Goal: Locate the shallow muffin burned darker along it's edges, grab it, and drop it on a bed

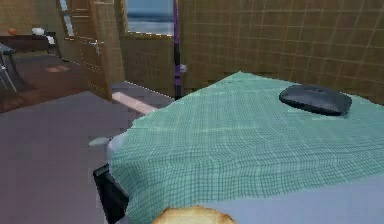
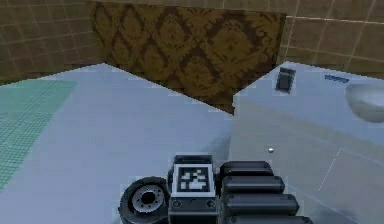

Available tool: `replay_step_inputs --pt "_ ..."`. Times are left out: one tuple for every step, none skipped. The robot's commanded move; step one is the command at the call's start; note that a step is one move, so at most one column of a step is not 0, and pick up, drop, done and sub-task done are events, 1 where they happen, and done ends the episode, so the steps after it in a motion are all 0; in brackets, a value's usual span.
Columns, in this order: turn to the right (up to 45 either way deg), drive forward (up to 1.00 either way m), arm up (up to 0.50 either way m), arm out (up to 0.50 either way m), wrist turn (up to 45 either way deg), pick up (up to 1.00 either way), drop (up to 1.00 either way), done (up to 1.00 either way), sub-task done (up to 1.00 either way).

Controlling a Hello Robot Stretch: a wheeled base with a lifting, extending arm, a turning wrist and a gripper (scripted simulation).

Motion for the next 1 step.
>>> replay_step_inputs --pt "-42.0 0.0 0.0 0.0 0.0 0.0 0.0 0.0 0.0"
